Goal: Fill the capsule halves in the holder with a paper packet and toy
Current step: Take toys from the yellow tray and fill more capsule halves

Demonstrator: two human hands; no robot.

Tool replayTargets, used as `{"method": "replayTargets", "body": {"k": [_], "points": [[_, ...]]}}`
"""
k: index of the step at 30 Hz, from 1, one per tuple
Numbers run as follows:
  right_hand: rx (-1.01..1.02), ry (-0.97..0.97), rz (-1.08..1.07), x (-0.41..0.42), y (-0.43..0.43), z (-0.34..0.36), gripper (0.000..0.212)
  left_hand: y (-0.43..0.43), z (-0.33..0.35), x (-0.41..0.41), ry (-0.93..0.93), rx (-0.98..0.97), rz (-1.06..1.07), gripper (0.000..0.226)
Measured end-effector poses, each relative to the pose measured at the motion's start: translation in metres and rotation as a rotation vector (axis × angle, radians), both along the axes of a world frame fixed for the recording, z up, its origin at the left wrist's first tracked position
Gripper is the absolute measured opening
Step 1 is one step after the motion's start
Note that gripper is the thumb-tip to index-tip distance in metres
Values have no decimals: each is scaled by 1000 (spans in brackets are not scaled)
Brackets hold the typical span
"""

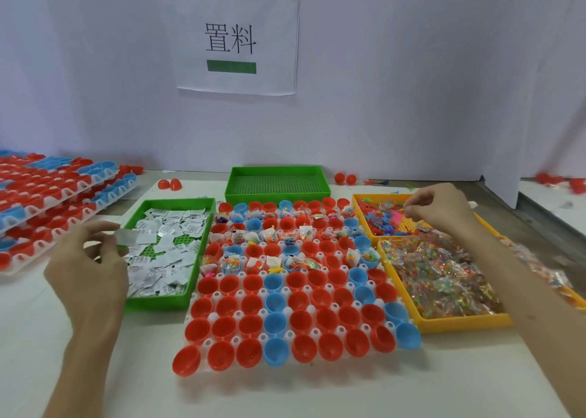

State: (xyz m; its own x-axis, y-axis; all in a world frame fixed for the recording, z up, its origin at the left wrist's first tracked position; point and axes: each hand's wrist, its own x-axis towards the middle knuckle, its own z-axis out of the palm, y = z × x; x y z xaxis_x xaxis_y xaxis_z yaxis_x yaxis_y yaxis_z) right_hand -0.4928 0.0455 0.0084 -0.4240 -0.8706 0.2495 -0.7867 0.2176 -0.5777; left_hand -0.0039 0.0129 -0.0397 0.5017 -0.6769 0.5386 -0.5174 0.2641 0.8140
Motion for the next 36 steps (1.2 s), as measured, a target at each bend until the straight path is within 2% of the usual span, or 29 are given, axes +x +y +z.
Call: {"method": "replayTargets", "body": {"k": [2, 5, 7, 15, 22, 24, 27, 29, 31, 33, 36], "points": [[44, 16, 37, 1, -2, -4, 3, 0, 0, 0, -11, -34, -2, 22], [249, 44, 185, 6, -4, -13, 9, 1, -2, -1, -9, 1, -21, 24], [280, 47, 200, 8, -5, -17, 7, 3, -2, -4, -5, 14, -52, 26], [97, -4, 91, 11, -6, -15, 25, 19, 16, -15, -5, -57, -158, 23], [-88, -131, 53, 21, 4, 1, 22, 62, 53, -67, 219, -151, -365, 28], [-175, -238, 70, 33, 12, 12, 20, 76, 65, -89, 340, -161, -450, 28], [-375, -645, 203, 71, 40, 37, 21, 94, 76, -124, 545, -150, -615, 18], [-492, -827, 356, 102, 69, 50, 30, 104, 76, -149, 624, -102, -683, 17], [-578, -916, 458, 131, 97, 54, 35, 114, 73, -171, 700, -57, -702, 15], [-645, -980, 492, 156, 117, 51, 29, 123, 72, -187, 760, -35, -724, 12], [-656, -930, 436, 180, 131, 48, 22, 132, 73, -197, 782, -46, -737, 10]]}}
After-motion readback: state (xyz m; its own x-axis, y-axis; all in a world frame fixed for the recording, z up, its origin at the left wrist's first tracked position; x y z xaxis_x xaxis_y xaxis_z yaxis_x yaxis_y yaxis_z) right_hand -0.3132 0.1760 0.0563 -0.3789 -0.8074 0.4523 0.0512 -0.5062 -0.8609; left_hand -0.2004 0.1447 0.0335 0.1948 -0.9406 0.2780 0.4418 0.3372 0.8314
